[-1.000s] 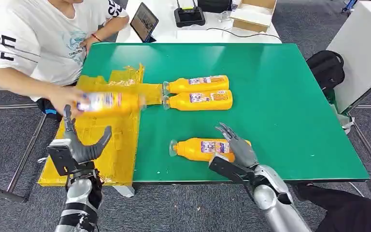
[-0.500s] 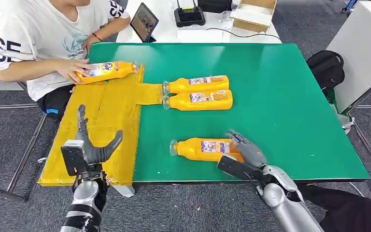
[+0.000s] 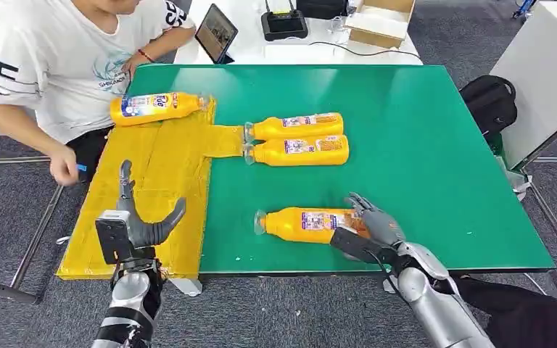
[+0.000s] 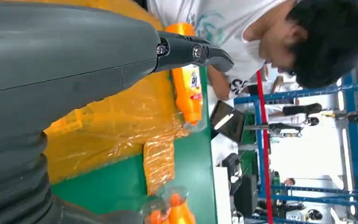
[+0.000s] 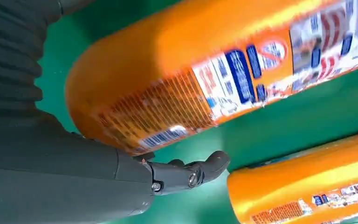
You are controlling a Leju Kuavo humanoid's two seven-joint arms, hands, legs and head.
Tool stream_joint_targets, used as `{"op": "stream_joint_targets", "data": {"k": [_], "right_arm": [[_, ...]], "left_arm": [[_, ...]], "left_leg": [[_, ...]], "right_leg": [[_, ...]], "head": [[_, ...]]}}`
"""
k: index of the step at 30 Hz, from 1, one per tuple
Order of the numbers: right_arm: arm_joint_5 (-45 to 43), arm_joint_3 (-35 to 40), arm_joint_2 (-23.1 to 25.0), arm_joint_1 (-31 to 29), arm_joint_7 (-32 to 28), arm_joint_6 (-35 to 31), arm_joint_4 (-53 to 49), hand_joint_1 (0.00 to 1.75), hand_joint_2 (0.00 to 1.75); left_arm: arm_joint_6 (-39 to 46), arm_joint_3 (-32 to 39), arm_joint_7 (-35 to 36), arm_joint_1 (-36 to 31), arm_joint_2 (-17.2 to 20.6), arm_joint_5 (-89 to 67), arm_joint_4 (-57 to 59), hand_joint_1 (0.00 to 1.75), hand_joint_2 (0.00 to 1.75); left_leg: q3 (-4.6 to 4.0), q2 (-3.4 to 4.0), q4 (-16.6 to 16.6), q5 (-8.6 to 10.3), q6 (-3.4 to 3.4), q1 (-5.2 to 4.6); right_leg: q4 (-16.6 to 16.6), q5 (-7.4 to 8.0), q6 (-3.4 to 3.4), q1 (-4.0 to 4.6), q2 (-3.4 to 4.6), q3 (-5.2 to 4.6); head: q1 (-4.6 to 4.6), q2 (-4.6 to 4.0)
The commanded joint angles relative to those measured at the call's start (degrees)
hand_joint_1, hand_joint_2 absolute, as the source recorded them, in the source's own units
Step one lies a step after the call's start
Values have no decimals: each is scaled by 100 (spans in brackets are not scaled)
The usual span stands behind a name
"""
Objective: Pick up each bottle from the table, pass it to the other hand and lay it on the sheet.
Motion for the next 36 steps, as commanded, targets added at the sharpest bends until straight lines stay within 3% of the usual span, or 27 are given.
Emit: {"op": "stream_joint_targets", "data": {"k": [1,6,7,8,15,16,20,24,30,32,34,36], "right_arm": [[-208,583,131,-958,-59,341,1400,0,175],[-471,893,199,-1049,-312,452,1744,0,175],[-482,927,213,-1038,-331,435,1776,5,175],[-533,956,232,-1009,-382,407,1805,21,175],[-545,975,221,-996,-394,394,1803,28,175],[-556,989,218,-1001,-405,398,1799,126,175],[-679,1033,216,-937,-511,432,1812,155,175],[-799,1046,190,-894,-577,457,1833,169,175],[-890,1019,140,-758,-618,410,1658,175,175],[-920,740,300,-528,-744,19,1257,175,175],[-851,114,785,-84,-1003,-795,397,175,175],[-779,-34,971,127,-864,-938,-121,175,175]], "left_arm": [[-66,-208,74,-341,-2,78,767,0,175],[-73,-301,88,-428,-5,162,912,0,175],[-97,-318,95,-436,-1,172,951,0,175],[-101,-334,95,-444,-3,185,995,0,175],[-94,-340,89,-449,-3,186,1016,0,175],[-109,-347,89,-452,0,193,1019,0,175],[-146,-393,97,-505,-10,226,1110,0,175],[-173,-444,110,-553,-15,254,1196,0,175],[-186,-463,159,-550,-21,309,1212,0,175],[-166,-437,175,-481,-27,322,1102,0,175],[-150,-364,192,-324,-52,323,863,0,175],[-163,-345,211,-257,-61,312,752,0,175]], "left_leg": [[19,14,-4,-3,6,0],[30,16,-7,-6,6,3],[26,11,-6,-3,5,3],[40,13,-9,-6,7,2],[38,14,-6,-6,8,3],[31,9,-5,-4,7,3],[37,7,-7,-3,7,4],[34,-1,-7,-1,5,4],[33,-2,-6,-1,4,3],[41,-1,-7,-4,6,6],[45,4,-8,-6,6,6],[29,9,-5,-4,2,5]], "right_leg": [[-5,2,-12,3,8,16],[-8,1,-14,7,10,27],[-8,2,-11,6,4,24],[-10,-1,-17,7,4,36],[-9,0,-15,8,5,32],[-7,0,-12,8,1,27],[-10,0,-16,9,-3,34],[-9,-1,-11,8,-9,33],[-8,-1,-7,6,-9,31],[-11,-3,-12,10,-10,40],[-12,-4,-15,11,-7,42],[-6,0,-9,8,3,24]], "head": [[2,0],[0,0],[2,0],[0,0],[0,0],[2,0],[0,0],[2,0],[0,0],[2,0],[0,0],[2,0]]}}
